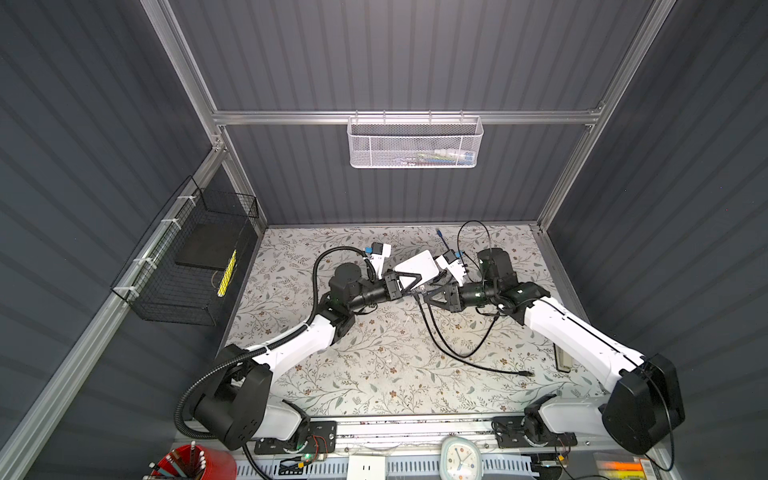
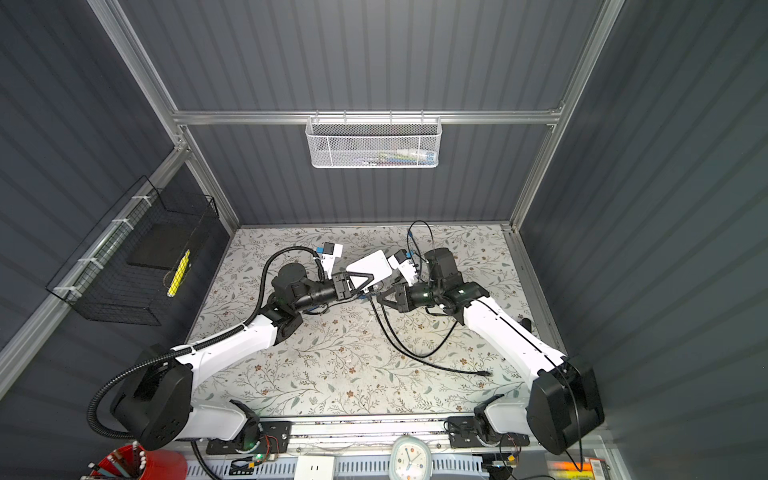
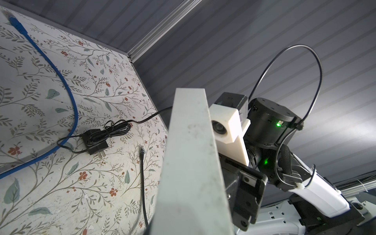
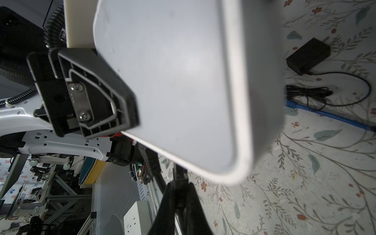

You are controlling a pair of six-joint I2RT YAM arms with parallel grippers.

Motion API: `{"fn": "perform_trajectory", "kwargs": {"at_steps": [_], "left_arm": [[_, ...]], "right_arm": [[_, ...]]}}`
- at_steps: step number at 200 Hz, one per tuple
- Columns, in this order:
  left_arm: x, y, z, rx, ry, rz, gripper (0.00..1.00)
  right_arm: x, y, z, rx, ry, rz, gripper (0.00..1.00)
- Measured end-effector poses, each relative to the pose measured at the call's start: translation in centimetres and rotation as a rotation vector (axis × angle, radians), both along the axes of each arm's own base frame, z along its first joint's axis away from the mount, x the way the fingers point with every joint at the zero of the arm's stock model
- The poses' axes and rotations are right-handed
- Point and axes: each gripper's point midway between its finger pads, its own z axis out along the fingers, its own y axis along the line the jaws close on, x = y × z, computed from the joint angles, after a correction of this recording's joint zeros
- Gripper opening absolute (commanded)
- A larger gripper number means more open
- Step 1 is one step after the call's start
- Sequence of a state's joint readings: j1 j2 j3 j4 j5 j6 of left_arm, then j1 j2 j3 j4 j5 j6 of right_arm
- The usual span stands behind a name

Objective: Insert the plug into the switch port

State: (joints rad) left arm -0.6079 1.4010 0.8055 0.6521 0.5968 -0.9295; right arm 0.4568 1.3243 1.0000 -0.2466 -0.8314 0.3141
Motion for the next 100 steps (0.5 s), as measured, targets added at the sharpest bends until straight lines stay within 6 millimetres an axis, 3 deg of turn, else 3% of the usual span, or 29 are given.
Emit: {"fn": "perform_trajectory", "kwargs": {"at_steps": [100], "left_arm": [[0.0,0.0,0.5,-0.015,-0.014,0.002,0.00]], "right_arm": [[0.3,0.0,1.3,0.021,-0.017,0.006,0.00]]}}
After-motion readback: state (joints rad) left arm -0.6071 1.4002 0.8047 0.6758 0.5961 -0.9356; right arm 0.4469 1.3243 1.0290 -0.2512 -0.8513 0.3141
